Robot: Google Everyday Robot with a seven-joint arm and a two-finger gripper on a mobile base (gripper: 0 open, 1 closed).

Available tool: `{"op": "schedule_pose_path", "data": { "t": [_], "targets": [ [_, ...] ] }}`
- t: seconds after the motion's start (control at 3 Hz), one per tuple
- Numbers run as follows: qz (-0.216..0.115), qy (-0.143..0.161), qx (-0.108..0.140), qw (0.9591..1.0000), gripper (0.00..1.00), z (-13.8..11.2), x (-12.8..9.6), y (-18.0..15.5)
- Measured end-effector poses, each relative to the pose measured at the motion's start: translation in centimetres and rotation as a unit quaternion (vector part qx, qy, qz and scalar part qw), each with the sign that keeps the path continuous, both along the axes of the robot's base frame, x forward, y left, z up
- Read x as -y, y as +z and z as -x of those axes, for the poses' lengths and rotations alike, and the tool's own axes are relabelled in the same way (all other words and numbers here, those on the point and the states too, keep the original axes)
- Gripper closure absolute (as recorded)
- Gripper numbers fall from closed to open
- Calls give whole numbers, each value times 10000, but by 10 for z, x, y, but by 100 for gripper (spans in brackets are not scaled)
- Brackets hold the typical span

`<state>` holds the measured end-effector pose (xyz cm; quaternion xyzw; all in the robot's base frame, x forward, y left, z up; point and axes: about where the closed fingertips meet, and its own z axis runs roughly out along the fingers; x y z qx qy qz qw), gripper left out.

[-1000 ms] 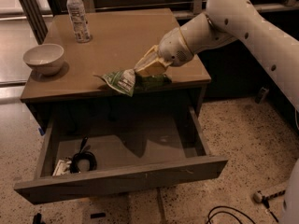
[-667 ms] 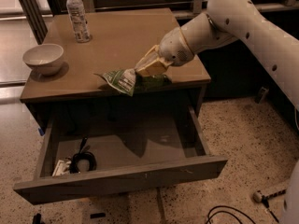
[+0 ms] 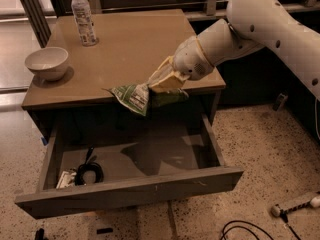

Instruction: Place green jalapeno chip bag into top drawer

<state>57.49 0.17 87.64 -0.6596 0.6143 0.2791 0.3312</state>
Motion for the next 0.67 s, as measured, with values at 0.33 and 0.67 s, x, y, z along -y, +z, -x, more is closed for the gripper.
{"op": "schedule_pose_path", "data": {
  "t": [0.33,0.67],
  "targets": [
    [407,31,97,9991,100,38,-4,1],
    [801,-11,104,9967,100,79,-7,4]
  ]
}}
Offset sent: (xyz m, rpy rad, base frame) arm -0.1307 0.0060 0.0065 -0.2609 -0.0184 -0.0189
